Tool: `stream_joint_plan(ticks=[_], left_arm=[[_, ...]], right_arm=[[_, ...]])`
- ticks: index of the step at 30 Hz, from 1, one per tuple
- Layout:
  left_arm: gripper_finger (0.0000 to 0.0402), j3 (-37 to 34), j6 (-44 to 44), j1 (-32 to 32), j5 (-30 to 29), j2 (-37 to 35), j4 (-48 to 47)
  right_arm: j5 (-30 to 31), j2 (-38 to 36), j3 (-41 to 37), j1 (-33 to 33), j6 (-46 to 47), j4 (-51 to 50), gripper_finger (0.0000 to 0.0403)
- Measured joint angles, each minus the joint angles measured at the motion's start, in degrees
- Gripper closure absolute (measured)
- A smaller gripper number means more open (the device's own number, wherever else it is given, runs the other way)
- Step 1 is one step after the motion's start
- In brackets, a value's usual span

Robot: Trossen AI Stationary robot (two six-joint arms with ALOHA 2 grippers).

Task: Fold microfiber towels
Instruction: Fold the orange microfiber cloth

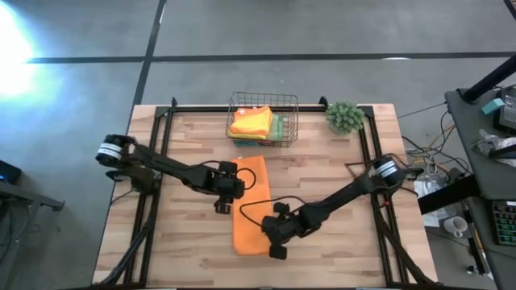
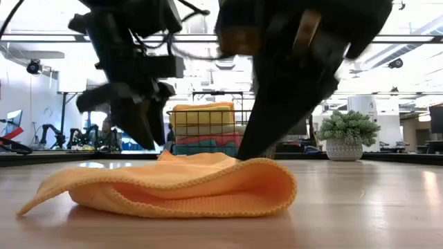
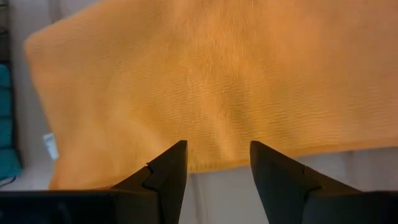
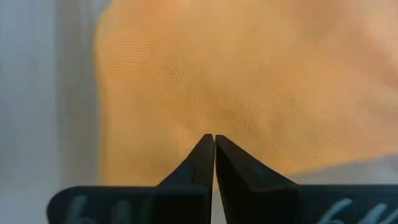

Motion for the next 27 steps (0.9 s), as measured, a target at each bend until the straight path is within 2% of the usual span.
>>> stream_joint_plan(ticks=[7,14,17,20,27], left_arm=[[0.0242,0.1,-8.47,-3.71,0.18,-5.18,-0.56],[0.0242,2.96,-11.9,-13.91,1.15,-5.68,-0.46],[0.0242,5.35,-13.17,-18.85,1.15,-4.21,-0.58],[0.0242,8.49,-18.34,-22.82,1.17,-2.1,-0.64],[0.0242,16.61,-28.04,-28.21,0.88,6.59,-4.21]], right_arm=[[1.21,-6.58,-4.0,2.34,-2.17,-1.28,0.0394],[1.3,-11.07,-7.28,6.02,-6.24,-3.32,0.0394],[1.25,-12.77,-8.44,7.39,-9.65,-3.31,0.0394],[1.29,-14.73,-9.96,8.43,-13.15,-3.27,0.0394],[0.36,-19.06,-12.68,9.23,-18.13,-3.05,0.0394]])
